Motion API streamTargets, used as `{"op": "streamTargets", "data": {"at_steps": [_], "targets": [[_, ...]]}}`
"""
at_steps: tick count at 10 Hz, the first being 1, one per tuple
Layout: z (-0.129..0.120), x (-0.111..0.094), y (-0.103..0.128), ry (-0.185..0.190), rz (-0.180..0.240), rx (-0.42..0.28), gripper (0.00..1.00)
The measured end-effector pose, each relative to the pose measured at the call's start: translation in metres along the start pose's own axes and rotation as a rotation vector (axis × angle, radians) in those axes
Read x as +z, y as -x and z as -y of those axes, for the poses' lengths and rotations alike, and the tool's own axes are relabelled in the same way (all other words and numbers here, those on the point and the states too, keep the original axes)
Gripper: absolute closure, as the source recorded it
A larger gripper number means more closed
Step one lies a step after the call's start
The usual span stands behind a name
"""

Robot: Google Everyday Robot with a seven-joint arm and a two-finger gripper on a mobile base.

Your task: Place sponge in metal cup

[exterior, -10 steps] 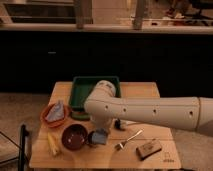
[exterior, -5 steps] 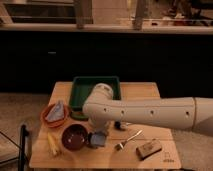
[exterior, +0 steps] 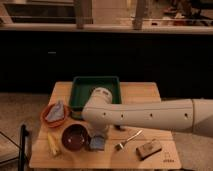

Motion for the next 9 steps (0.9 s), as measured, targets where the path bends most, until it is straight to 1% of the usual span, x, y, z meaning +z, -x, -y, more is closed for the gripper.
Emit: {"op": "streamTargets", "data": {"at_steps": [7,8,9], "targets": [[0.019,-0.002,-0.006,-0.027,0.011,-0.066,1.0],[0.021,-0.001,-0.007,-0.032,0.016,-0.065,0.99],[0.022,0.0,-0.008,-0.039,0.025,-0.059,0.92]]}}
